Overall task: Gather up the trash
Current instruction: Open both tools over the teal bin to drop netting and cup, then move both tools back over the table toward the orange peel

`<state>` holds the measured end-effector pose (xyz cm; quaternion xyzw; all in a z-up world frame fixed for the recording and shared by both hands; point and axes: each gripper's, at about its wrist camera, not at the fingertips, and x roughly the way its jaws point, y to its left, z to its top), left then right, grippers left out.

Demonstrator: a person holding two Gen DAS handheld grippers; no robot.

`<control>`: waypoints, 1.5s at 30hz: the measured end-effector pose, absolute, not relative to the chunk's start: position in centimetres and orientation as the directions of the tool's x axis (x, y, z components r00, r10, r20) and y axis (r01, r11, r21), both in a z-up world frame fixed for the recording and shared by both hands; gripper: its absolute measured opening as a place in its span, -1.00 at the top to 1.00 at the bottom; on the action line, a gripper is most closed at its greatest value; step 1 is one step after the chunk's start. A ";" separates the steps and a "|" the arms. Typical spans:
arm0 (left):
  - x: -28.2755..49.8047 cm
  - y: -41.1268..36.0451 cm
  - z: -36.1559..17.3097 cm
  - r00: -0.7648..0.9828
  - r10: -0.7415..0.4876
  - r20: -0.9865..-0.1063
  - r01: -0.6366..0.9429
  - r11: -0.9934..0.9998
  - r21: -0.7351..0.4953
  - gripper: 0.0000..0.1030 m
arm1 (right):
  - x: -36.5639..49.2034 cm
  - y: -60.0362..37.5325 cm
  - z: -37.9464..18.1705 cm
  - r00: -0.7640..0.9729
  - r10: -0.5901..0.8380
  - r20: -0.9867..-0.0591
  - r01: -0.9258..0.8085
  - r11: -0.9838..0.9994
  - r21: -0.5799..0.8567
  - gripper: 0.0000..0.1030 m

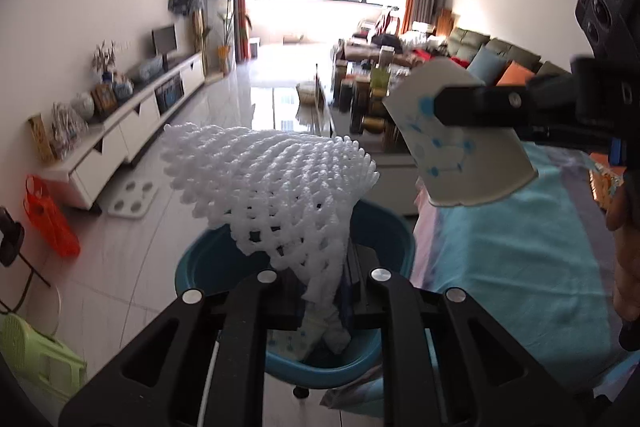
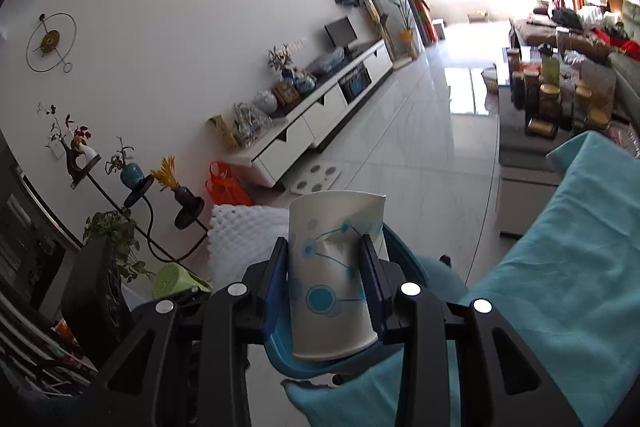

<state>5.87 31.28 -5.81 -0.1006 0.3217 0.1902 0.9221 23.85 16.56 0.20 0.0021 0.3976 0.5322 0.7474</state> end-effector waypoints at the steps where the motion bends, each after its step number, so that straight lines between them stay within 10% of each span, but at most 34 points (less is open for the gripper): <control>1: 6.1 31.6 -6.6 0.708 0.278 -0.649 -0.420 0.905 -0.070 0.69 | 24.2 17.5 -0.4 0.100 0.791 -0.603 -0.787 0.434 0.439 0.35; 7: 7.2 33.6 -10.0 0.660 0.222 -0.718 -0.444 0.886 -0.135 0.52 | 25.3 21.7 -3.3 0.028 0.737 -0.676 -0.750 0.463 0.473 0.34; 12: 7.7 33.4 -10.4 0.650 0.224 -0.726 -0.459 0.877 -0.141 -0.06 | 25.7 24.0 -5.6 -0.020 0.690 -0.723 -0.729 0.485 0.483 0.28; 15: 7.4 33.3 -10.3 0.653 0.240 -0.719 -0.466 0.875 -0.131 -0.46 | 26.1 24.3 -6.3 -0.028 0.680 -0.732 -0.715 0.499 0.490 -0.11; 23: 6.4 32.0 -8.2 0.661 0.312 -0.682 -0.478 0.876 -0.063 -0.90 | 25.7 20.9 -4.5 0.029 0.725 -0.688 -0.709 0.500 0.497 -0.30; 35: 11.5 28.6 -2.4 0.652 0.388 -0.652 -0.503 0.864 0.012 -0.90 | 25.8 7.4 1.5 0.339 0.754 -0.563 -0.686 0.608 0.400 -0.87; 45: 15.3 21.4 0.1 0.699 0.351 -0.623 -0.405 0.912 0.059 -0.90 | 24.8 -3.3 2.8 0.474 0.725 -0.500 -0.618 0.678 0.398 -0.87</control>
